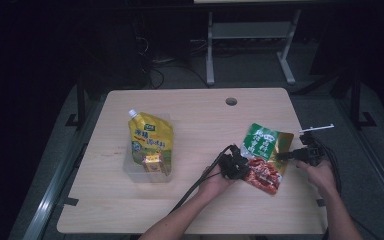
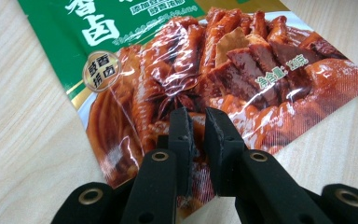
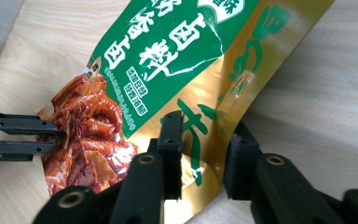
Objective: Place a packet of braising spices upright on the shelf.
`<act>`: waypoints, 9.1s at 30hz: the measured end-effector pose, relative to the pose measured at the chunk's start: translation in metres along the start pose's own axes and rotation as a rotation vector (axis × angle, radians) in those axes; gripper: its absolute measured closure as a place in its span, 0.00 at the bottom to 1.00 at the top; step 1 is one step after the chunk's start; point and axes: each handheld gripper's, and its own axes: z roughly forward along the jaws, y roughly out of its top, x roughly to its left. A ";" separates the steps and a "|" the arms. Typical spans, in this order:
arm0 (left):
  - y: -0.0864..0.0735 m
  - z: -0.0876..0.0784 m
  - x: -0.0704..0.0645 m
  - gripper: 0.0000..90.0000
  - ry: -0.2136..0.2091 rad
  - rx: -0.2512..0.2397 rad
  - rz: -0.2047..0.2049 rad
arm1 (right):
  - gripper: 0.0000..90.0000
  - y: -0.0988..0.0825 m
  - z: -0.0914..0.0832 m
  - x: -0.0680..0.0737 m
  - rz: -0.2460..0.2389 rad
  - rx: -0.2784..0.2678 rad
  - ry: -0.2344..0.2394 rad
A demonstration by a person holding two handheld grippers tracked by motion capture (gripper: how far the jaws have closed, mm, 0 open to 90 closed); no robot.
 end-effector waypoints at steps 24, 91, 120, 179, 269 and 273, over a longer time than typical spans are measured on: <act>-0.001 0.000 -0.002 0.89 -0.016 -0.009 -0.003 | 1.00 0.004 0.008 0.019 -0.094 0.031 0.032; -0.060 -0.103 -0.022 0.51 -0.124 -0.190 0.044 | 1.00 0.032 -0.047 0.172 -0.612 -0.173 0.111; -0.087 -0.120 -0.033 0.45 -0.158 -0.198 0.066 | 1.00 0.038 -0.052 0.183 -0.605 -0.212 0.125; -0.109 -0.133 -0.028 0.40 -0.233 -0.254 0.049 | 1.00 0.158 0.022 0.304 -0.767 -0.228 0.303; -0.112 -0.144 -0.032 0.38 -0.235 -0.277 0.096 | 1.00 0.169 0.162 0.342 -0.677 -0.176 0.357; -0.112 -0.145 -0.031 0.38 -0.233 -0.276 0.100 | 1.00 0.165 0.169 0.336 -0.667 -0.198 0.353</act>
